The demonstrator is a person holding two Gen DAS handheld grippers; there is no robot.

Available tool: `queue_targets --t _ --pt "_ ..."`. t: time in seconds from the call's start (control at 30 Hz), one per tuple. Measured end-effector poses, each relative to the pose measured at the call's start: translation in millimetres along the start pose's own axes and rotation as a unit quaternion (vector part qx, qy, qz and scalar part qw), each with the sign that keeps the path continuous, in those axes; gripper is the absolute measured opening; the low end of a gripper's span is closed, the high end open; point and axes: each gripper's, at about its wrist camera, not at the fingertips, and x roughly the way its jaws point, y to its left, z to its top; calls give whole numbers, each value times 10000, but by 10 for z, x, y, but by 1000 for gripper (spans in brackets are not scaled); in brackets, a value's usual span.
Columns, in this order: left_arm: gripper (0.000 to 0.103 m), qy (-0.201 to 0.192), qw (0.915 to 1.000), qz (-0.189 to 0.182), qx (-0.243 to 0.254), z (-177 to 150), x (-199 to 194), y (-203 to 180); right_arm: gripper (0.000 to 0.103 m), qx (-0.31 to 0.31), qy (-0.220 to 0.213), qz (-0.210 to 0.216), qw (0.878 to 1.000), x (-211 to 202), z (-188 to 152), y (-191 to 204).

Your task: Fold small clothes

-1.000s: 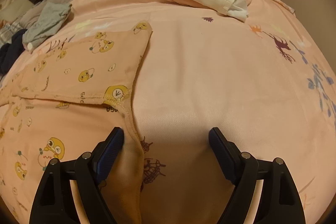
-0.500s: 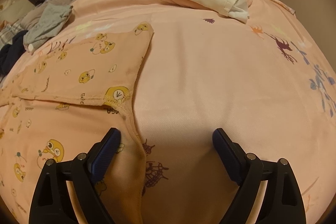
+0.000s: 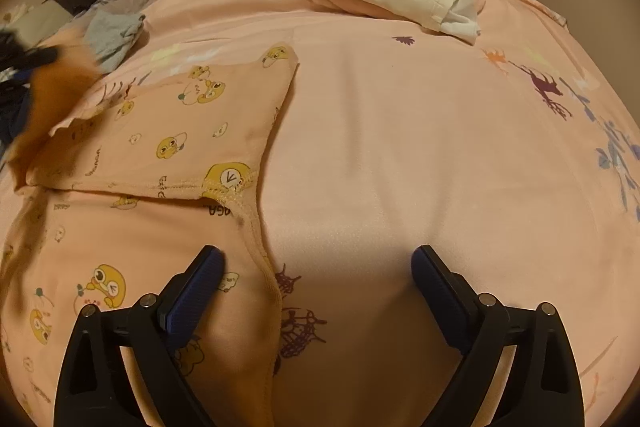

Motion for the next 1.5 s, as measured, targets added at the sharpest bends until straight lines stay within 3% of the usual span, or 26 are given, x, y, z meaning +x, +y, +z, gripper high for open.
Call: queue_targets --t 0.03,0.1,0.13,0.17,0.27,0.4,0.5,0.57,0.67,0.7,0.73,0.77,0.8,0.83,0.9,0.93,1.0,1.1,1.23,1.3,1.4,1.43,1.5 --pt "44 199 9998 6 -10 -54 49 -12 96 3 -1 19 10000 1 -2 -1" --pt "58 148 9999 -30 19 -69 -36 36 98 4 7 65 10000 6 -3 -8" --pt "70 48 9999 77 79 -58 -144 91 99 0 14 82 10000 10 -1 -7" --pt "80 -127 9991 355 178 -34 -278 167 99 -5 24 82 10000 8 4 -5" --pt "90 -632 9905 1185 284 -31 -716 455 99 154 241 138 9995 -43 64 -21" --pt "89 -432 9815 1815 421 -240 -946 909 99 1143 239 1635 9796 -274 284 -99" --pt "88 -189 9775 2058 433 -415 -887 1212 99 1504 -18 2293 9617 -349 588 -22" --pt "84 75 9805 1947 269 -524 -738 1378 99 1453 13 2508 9571 -204 825 144" --pt "82 286 9799 1968 178 -631 -517 1456 92 1641 294 2170 9618 276 1031 361" --pt "82 213 9781 2055 268 -646 -500 1465 82 1694 529 2218 9588 467 1050 426" --pt "82 64 9751 2170 454 -658 -470 1428 59 1830 933 2290 9515 722 1040 496" --pt "82 -26 9715 2289 618 -664 -428 1398 45 1928 1088 2281 9481 839 1015 536" --pt "83 -37 9688 2378 693 -665 -384 1386 24 1946 1001 2233 9499 879 998 578" --pt "79 -45 9668 2450 721 -650 -351 1386 16 1874 771 2169 9549 839 988 623" --pt "66 -102 9664 2471 693 -593 -350 1397 8 1878 592 2210 9552 762 986 618" --pt "58 -147 9681 2443 536 -550 -367 1437 7 1922 537 2304 9524 708 1006 573" --pt "55 -178 9708 2381 216 -473 -366 1519 6 2017 394 2469 9470 603 1102 460" --pt "50 -100 9657 2514 641 -474 -338 1433 6 2038 -117 2492 9467 261 1242 226" --pt "49 -125 9631 2544 872 -584 -375 1404 6 1730 -496 1964 9639 30 1309 37" --pt "50 -139 9619 2586 871 -585 -356 1405 6 1657 -344 1527 9737 173 1237 -12" --pt "50 -134 9535 2835 1015 -593 -304 1340 6 1609 534 936 9811 648 998 -56" --pt "51 -129 9520 2869 1056 -594 -302 1330 7 1576 640 864 9816 738 929 -51" --pt "54 -115 9536 2844 984 -584 -345 1356 10 1542 373 925 9830 656 902 -72"
